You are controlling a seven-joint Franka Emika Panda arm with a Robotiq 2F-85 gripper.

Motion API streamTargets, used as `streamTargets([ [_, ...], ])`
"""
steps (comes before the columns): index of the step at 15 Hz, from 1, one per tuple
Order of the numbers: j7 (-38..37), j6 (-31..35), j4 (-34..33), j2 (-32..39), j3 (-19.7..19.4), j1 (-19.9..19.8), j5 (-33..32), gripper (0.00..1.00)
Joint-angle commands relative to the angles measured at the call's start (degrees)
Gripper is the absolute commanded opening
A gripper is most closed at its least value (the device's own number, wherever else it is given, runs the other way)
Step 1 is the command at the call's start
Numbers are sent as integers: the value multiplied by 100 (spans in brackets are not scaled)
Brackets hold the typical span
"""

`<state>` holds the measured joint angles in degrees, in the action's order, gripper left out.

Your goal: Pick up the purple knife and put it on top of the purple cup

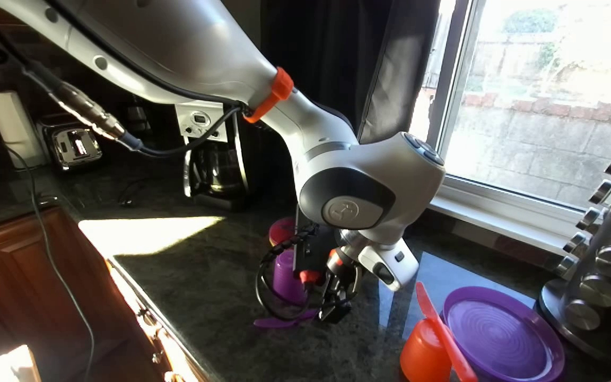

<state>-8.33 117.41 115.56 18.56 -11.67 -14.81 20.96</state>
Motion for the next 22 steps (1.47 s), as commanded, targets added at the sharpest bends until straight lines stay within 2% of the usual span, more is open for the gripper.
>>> streamTargets([
  [1,31,306,60,99,9,61,-139,59],
  [2,21,363,69,117,10,74,-164,70],
  [5,15,504,83,176,18,100,-211,93],
  [7,4,544,80,209,24,108,-246,100],
  [9,-10,589,76,242,26,117,-276,89],
  [11,-15,612,73,269,29,128,-331,67],
  [13,-16,628,74,285,32,137,-369,49],
  [19,-29,628,60,279,25,136,-550,6],
  [22,-5,568,29,240,42,113,-502,5],
])
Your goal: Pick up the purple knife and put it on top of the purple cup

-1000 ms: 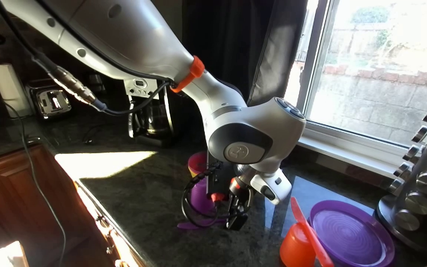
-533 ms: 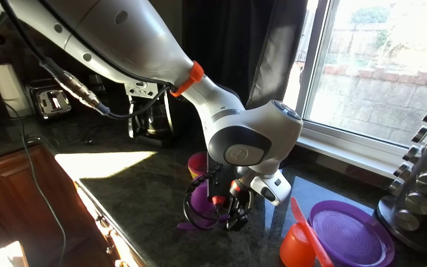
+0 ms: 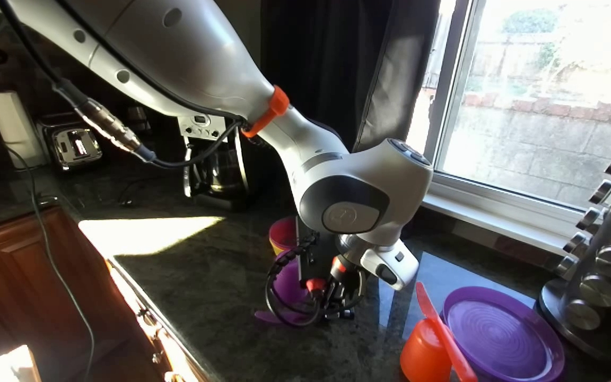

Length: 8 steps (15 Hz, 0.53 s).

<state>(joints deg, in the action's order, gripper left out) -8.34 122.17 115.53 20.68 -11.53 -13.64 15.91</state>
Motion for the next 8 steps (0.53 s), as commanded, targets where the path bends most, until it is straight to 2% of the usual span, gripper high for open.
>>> streamTargets([
  [1,18,18,14,7,35,-25,39,6],
  [8,60,-484,84,-494,-59,-44,-167,6],
])
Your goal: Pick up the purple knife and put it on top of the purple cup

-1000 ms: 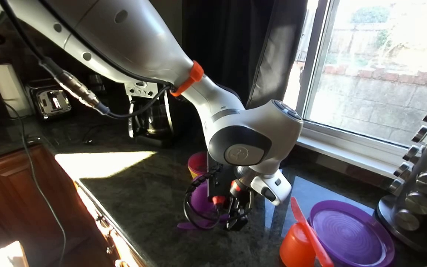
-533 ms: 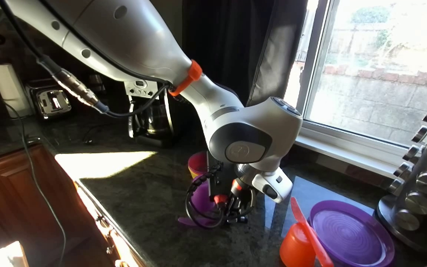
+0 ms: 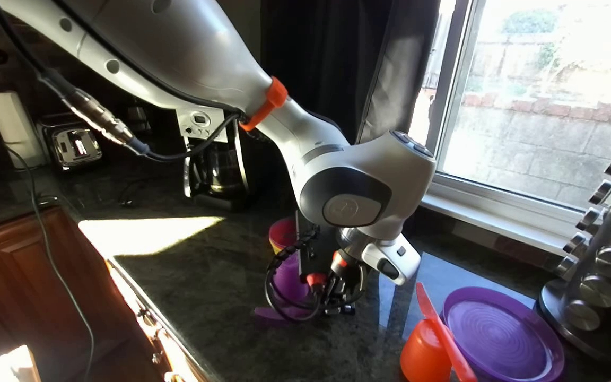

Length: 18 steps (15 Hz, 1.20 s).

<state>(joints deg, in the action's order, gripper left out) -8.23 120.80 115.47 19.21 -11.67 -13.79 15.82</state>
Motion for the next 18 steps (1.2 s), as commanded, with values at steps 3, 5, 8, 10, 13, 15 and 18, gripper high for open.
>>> streamTargets([
  [3,-13,-740,101,-617,-104,5,-443,6],
  [5,-38,-991,105,-814,-125,21,-616,6],
  [8,-427,-1207,57,-1025,-129,65,-684,6],
  [10,-763,-1276,47,-1123,-104,113,-674,6],
  [13,-1223,-1253,48,-1199,-75,194,-663,6],
  [15,-1457,-1217,25,-1183,-46,235,-555,6],
  [18,-1856,-1171,-3,-1119,-13,312,-494,6],
])
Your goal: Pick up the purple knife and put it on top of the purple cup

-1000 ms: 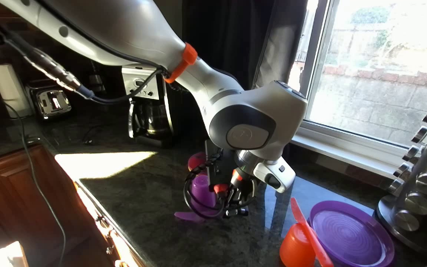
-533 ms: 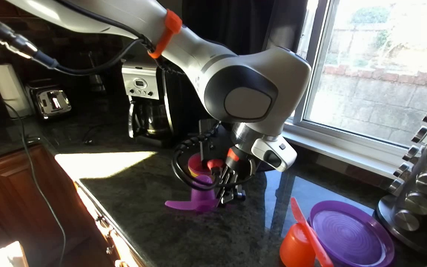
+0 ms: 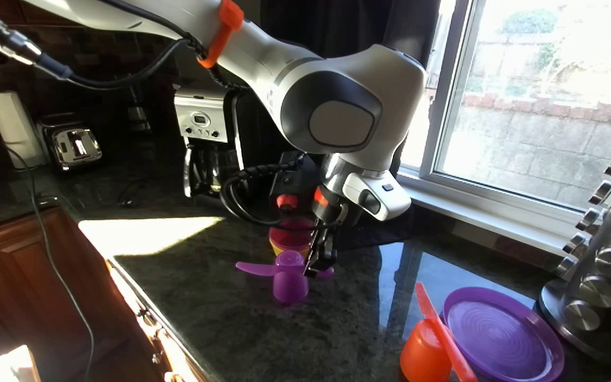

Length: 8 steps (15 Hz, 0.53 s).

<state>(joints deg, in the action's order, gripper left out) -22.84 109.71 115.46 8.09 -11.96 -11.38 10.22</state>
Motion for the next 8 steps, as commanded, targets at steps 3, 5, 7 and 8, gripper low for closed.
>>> streamTargets([
  [3,-578,14,-13,37,58,121,141,6],
  [5,-698,55,-35,73,72,154,179,6],
  [7,-793,79,-66,121,86,180,212,6],
  [8,-841,101,-77,140,89,191,230,6],
])
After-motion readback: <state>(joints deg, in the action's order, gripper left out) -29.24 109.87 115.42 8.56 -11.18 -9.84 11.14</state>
